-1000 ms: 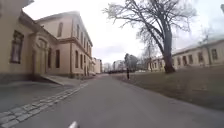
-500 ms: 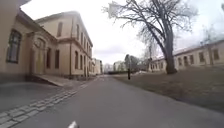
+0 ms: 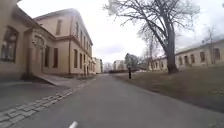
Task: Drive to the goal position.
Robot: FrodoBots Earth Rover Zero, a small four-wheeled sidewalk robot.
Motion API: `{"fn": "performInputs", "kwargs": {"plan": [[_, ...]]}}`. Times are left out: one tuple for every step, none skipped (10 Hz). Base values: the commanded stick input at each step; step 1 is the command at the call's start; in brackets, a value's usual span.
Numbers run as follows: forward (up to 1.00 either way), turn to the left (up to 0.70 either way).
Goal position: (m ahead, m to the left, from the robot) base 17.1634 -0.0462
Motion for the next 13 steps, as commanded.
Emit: {"fn": "performInputs", "kwargs": {"plan": [[0.00,0.00],[0.00,0.00],[0.00,0.00],[0.00,0.00],[0.00,0.00],[0.11,0.00],[0.55,0.00],[0.70,0.00],[0.70,0.00],[0.70,0.00],[0.70,0.00],[0.70,0.00],[0.70,0.00]]}}
